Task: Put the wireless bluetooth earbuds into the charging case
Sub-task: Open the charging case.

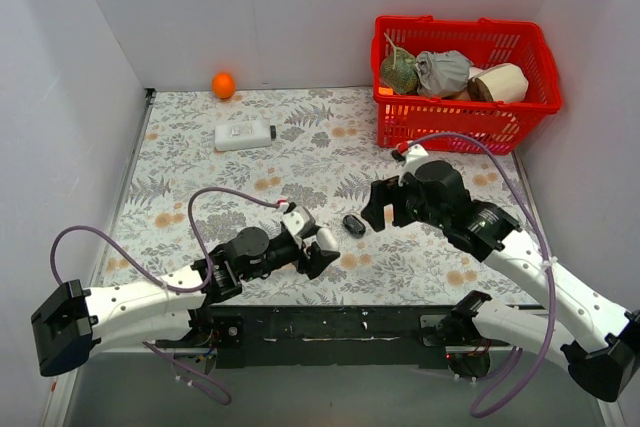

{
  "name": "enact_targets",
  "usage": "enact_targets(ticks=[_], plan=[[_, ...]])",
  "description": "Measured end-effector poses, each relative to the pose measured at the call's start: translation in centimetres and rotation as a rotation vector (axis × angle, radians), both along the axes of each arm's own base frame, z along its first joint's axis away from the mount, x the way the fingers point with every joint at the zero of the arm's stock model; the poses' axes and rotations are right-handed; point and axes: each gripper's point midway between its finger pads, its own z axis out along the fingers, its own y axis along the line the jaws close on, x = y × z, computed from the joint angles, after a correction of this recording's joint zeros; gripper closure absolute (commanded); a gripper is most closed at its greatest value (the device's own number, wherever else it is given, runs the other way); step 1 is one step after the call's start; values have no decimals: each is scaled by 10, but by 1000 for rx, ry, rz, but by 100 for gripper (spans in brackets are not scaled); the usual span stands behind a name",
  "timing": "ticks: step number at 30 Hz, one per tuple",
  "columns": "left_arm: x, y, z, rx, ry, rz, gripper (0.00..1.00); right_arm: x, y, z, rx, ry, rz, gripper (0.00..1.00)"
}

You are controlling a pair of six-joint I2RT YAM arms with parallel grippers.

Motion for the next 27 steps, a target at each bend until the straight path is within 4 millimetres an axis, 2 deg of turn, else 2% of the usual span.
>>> enact_targets(ticks=[5, 10, 21, 27], plan=[[-15, 9, -3, -32, -73, -68, 100, -12, 38, 6, 20, 45, 142, 5], [-18, 11, 1, -57, -132, -97, 100, -25, 63, 7, 34, 66, 236, 7], [-16, 10, 1, -25, -193, -112, 100, -50, 90, -6, 15, 103, 354, 8], [-16, 10, 3, -22, -204, -112, 100, -51, 97, -12, 0, 119, 365, 9]])
